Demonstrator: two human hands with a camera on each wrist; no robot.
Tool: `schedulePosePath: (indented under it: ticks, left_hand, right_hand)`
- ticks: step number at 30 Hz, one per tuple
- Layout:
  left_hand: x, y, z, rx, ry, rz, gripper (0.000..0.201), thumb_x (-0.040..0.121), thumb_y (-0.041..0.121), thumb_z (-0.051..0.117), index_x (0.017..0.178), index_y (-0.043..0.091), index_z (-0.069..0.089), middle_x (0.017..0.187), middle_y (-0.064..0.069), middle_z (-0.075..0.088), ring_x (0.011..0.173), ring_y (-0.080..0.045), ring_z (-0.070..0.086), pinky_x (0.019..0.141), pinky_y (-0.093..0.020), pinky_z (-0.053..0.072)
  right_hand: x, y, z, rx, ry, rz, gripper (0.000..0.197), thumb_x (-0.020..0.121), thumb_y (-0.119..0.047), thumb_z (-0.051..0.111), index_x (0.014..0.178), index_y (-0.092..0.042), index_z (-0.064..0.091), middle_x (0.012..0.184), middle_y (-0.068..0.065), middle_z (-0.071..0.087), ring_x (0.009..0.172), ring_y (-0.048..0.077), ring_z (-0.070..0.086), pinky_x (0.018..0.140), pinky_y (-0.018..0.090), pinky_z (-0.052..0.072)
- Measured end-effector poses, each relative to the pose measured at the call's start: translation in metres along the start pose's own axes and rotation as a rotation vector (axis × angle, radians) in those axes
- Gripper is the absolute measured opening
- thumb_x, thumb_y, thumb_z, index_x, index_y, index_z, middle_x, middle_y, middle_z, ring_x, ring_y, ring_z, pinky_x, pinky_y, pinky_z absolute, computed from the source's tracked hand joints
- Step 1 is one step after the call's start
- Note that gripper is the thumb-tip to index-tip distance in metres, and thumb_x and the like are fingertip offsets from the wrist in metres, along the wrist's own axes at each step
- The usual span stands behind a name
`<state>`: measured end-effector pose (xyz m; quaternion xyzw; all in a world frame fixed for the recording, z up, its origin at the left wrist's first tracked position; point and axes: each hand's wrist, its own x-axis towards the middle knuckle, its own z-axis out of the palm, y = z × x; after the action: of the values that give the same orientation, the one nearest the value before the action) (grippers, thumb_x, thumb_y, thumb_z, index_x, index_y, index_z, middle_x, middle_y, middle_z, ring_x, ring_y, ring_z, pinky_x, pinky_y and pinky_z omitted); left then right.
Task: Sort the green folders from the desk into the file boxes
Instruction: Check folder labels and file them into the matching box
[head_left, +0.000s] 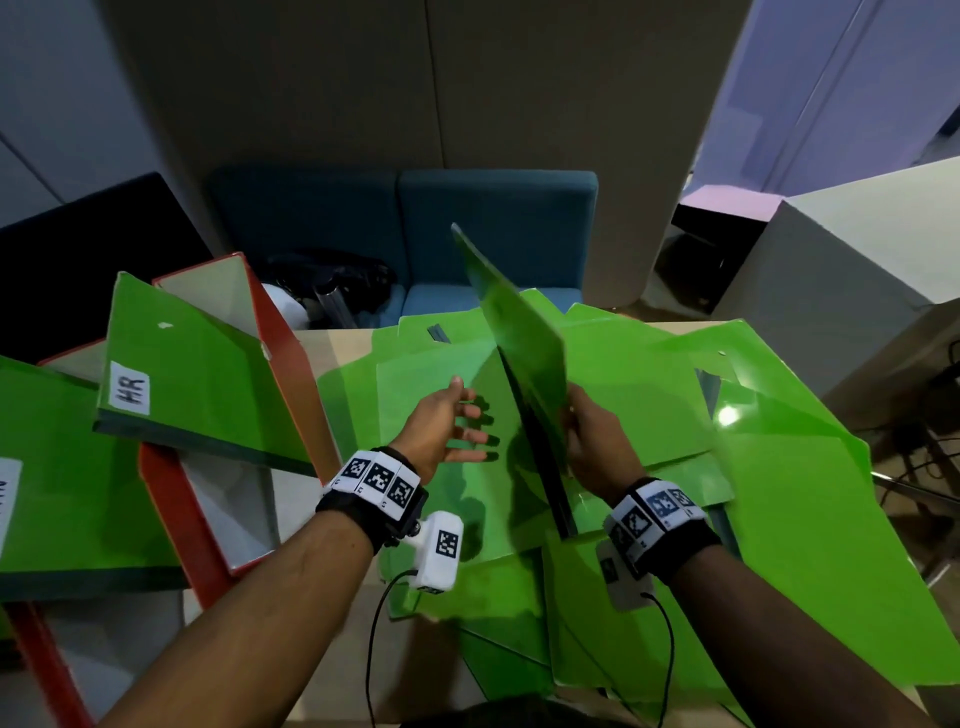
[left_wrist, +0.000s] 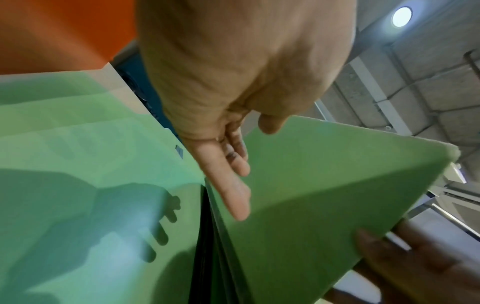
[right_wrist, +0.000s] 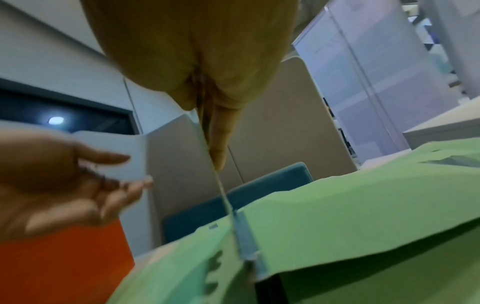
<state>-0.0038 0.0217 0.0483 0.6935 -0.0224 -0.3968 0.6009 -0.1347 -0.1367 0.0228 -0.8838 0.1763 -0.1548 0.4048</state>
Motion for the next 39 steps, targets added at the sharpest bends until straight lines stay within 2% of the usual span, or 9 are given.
schedulePosePath:
  ticks: [4, 10, 16, 19, 23, 26, 30, 34, 39]
  left_hand:
    - [0.004, -0.015, 0.002, 0.044, 0.007, -0.060, 0.039, 0.104, 0.038, 0.036, 0.120, 0.007, 0.052, 0.108, -0.008, 0.053, 0.088, -0.025, 0.059, 0.065, -0.037, 0.059]
    - [0.010, -0.024, 0.000, 0.049, 0.061, -0.148, 0.043, 0.102, 0.042, 0.039, 0.123, 0.007, 0.050, 0.126, -0.012, 0.055, 0.107, -0.031, 0.058, 0.072, -0.043, 0.059]
    - [0.015, -0.029, -0.007, -0.097, 0.122, -0.179, 0.035, 0.099, 0.038, 0.047, 0.107, 0.004, 0.051, 0.103, -0.013, 0.059, 0.090, -0.026, 0.062, 0.071, -0.051, 0.059]
    - [0.017, -0.030, -0.008, -0.192, 0.137, -0.139, 0.030, 0.101, 0.024, 0.047, 0.122, 0.002, 0.046, 0.100, -0.008, 0.056, 0.090, -0.023, 0.059, 0.074, -0.048, 0.059]
    - [0.017, -0.031, -0.010, -0.209, 0.200, -0.097, 0.040, 0.098, 0.007, 0.051, 0.136, 0.007, 0.041, 0.103, -0.011, 0.056, 0.093, -0.024, 0.060, 0.064, -0.040, 0.061]
    - [0.014, -0.032, -0.008, -0.192, 0.227, -0.066, 0.048, 0.096, 0.005, 0.052, 0.141, 0.008, 0.037, 0.119, -0.015, 0.054, 0.095, -0.024, 0.060, 0.061, -0.034, 0.061]
    - [0.011, -0.033, -0.007, -0.185, 0.237, -0.032, 0.053, 0.096, 0.001, 0.052, 0.144, 0.007, 0.031, 0.117, -0.012, 0.053, 0.087, -0.020, 0.060, 0.063, -0.032, 0.060]
    - [0.007, -0.032, -0.009, -0.186, 0.252, -0.014, 0.055, 0.095, -0.002, 0.050, 0.145, 0.010, 0.029, 0.127, -0.015, 0.050, 0.089, -0.022, 0.060, 0.058, -0.029, 0.060]
    - [-0.001, -0.029, -0.013, -0.124, 0.235, 0.085, 0.045, 0.097, -0.004, 0.048, 0.138, 0.010, 0.035, 0.113, -0.008, 0.052, 0.088, -0.020, 0.060, 0.057, -0.034, 0.061]
  right_hand:
    - [0.006, -0.010, -0.009, 0.282, 0.119, 0.040, 0.027, 0.099, -0.008, 0.041, 0.126, -0.010, 0.047, 0.114, 0.009, 0.064, 0.099, 0.025, 0.065, 0.083, 0.046, 0.056]
    - [0.002, -0.015, -0.009, 0.423, 0.021, 0.075, 0.045, 0.097, 0.003, 0.038, 0.127, -0.030, 0.041, 0.116, -0.006, 0.061, 0.102, 0.022, 0.065, 0.074, 0.041, 0.060]
    - [0.004, -0.007, -0.002, 0.464, 0.129, 0.182, 0.035, 0.100, -0.009, 0.040, 0.134, -0.016, 0.030, 0.121, 0.013, 0.055, 0.096, 0.029, 0.063, 0.060, 0.037, 0.060]
    - [0.002, -0.006, -0.002, 0.458, 0.111, 0.186, 0.036, 0.100, -0.008, 0.039, 0.134, -0.014, 0.028, 0.118, 0.012, 0.056, 0.095, 0.029, 0.065, 0.059, 0.038, 0.060]
    - [0.002, 0.004, 0.000, 0.412, 0.130, 0.225, 0.040, 0.099, -0.007, 0.042, 0.135, -0.012, 0.025, 0.113, 0.020, 0.059, 0.089, 0.034, 0.066, 0.060, 0.044, 0.060]
    - [0.001, 0.011, 0.000, 0.341, 0.145, 0.220, 0.041, 0.098, -0.007, 0.045, 0.135, -0.009, 0.026, 0.106, 0.021, 0.062, 0.088, 0.038, 0.066, 0.066, 0.048, 0.059]
    - [0.002, 0.016, -0.004, 0.239, 0.157, 0.226, 0.041, 0.096, -0.013, 0.051, 0.132, -0.007, 0.033, 0.111, 0.010, 0.061, 0.094, 0.027, 0.064, 0.080, 0.048, 0.056]
    - [0.005, 0.024, -0.009, 0.181, 0.163, 0.296, 0.049, 0.091, -0.016, 0.061, 0.132, -0.009, 0.036, 0.121, 0.004, 0.057, 0.103, 0.017, 0.055, 0.090, 0.036, 0.047]
    - [0.017, 0.040, -0.014, 0.084, 0.267, 0.453, 0.086, 0.084, -0.044, 0.066, 0.147, -0.010, 0.019, 0.150, 0.014, 0.032, 0.136, 0.030, 0.033, 0.111, 0.048, 0.032]
